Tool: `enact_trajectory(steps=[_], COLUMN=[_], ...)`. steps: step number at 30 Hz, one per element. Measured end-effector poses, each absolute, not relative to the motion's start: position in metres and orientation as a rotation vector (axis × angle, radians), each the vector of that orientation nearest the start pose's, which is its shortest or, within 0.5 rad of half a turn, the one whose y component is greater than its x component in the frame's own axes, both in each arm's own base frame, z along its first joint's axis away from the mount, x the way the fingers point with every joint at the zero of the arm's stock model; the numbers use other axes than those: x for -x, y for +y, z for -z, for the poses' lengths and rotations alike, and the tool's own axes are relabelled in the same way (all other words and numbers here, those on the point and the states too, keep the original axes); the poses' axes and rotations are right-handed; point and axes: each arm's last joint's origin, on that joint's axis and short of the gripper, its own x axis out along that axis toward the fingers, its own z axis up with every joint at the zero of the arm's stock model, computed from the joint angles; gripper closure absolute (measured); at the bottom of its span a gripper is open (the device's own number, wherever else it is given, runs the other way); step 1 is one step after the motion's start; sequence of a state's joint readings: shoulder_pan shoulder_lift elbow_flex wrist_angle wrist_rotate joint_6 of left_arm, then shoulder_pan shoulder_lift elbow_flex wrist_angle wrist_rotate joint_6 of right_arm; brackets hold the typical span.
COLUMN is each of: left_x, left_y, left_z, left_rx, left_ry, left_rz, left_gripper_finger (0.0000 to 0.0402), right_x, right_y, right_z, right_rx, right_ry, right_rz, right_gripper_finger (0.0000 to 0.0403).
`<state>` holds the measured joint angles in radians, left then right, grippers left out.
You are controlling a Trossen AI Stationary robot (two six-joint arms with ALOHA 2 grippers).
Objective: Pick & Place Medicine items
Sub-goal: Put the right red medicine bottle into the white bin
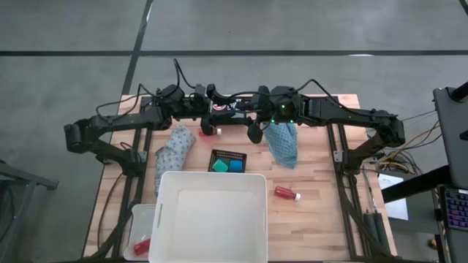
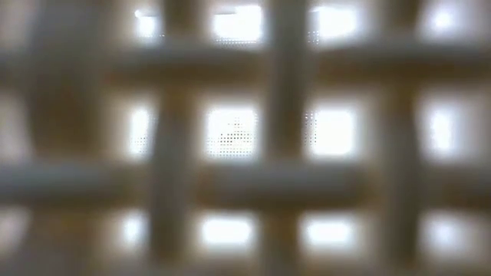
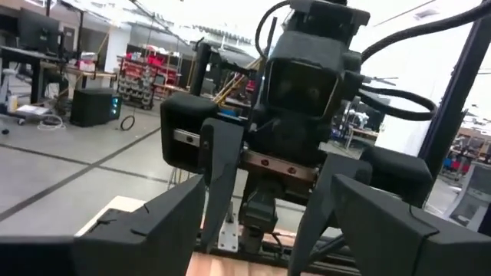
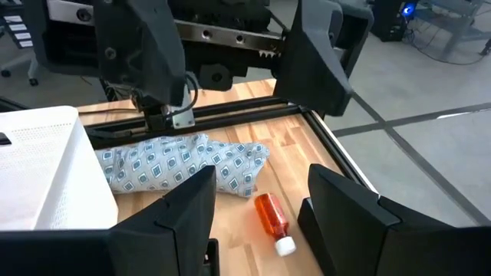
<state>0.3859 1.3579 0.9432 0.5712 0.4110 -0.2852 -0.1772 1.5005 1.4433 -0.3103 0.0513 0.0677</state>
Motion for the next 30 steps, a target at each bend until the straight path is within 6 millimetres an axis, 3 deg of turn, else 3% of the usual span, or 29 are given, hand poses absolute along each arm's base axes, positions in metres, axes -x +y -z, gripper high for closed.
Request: enact_trajectory(steps=[10, 14, 21, 30], left_x=[-0.288, -0.287, -0.281, -0.269], left_y=[0.11, 0.11, 0.111, 0.118], left_z=[-0.319, -0.306, -0.282, -0.268], left_rx=[0.284, 0.306, 0.174, 0.137], left_ry=[-0.034, 0.099, 0.362, 0.581], left_rz=[-0.13, -0.156, -0.217, -0.374], left_gripper_finger=[0.0116, 0.0116, 0.0116, 0.0117], right_x=[-0.332, -0.329, -0.323, -0.318], right_y=[-0.062, -0.068, -0.084, -0.098], right_z=[-0.372, -0.368, -0.365, -0.363], right_rx=[-0.094, -0.101, -0.113, -0.122], right_ry=[0.426, 0.468, 0.503, 0.525], right_rz=[0.245, 0.268, 0.333, 0.38], right_gripper_finger=[0.02, 0.02, 0.02, 0.02])
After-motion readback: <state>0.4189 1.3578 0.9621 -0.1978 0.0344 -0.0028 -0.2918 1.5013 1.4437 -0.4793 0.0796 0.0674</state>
